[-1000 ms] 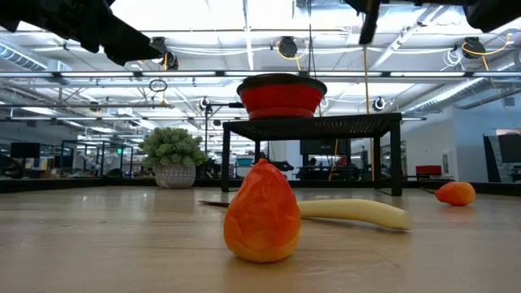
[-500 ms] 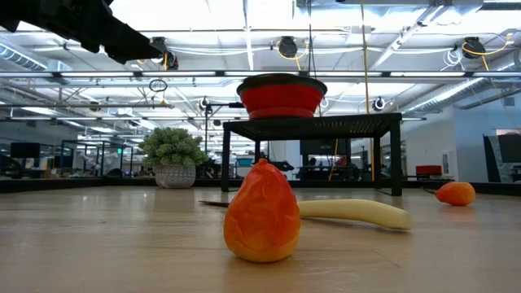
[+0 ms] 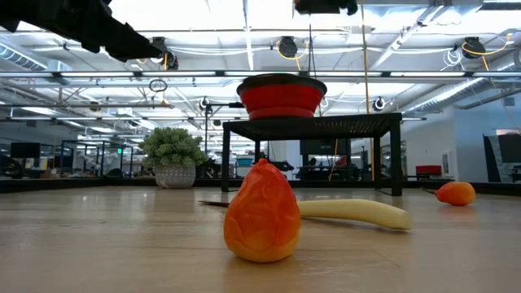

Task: Pick & Place Fruit
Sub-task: Put the yellow pear into the red strainer bowl on the shelf

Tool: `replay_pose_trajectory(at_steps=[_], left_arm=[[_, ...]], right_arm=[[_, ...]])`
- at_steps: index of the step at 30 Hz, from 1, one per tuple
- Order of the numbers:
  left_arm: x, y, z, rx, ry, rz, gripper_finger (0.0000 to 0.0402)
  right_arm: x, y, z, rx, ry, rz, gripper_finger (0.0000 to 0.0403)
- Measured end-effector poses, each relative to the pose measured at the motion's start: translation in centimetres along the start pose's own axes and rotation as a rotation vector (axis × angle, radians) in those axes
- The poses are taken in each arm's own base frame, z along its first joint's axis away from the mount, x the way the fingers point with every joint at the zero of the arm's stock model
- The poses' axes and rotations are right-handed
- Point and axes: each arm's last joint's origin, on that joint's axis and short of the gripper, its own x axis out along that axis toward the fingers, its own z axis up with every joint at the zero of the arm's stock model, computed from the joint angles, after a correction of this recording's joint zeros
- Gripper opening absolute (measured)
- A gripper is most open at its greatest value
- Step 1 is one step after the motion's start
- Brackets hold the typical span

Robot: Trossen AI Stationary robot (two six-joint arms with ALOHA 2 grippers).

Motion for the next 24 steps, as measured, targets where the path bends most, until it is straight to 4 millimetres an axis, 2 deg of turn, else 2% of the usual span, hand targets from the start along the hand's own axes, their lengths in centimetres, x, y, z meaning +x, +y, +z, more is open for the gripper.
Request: replay_pose_trajectory(at_steps=[7, 15, 19, 24], left_arm=[[0.0, 0.0, 0.0, 0.0, 0.0, 0.0, 0.0244], [0.0, 0.0, 0.0, -0.003, 0.0, 0.0, 0.0244], [0.0, 0.0, 0.0, -0.005, 0.0, 0.0, 0.0244], [0.0, 0.0, 0.0, -0.006, 0.001, 0.0, 0.0244]], right_arm=[[2.7, -1.9, -2.3, 0.116, 0.108, -0.098, 0.01], [5.6, -2.0, -5.4, 0.171, 0.238, -0.128, 0.01], [6.4, -1.9, -6.9, 0.22, 0.322, -0.083, 0.01], [6.2, -2.0, -7.8, 0.246, 0.411, -0.095, 0.01]])
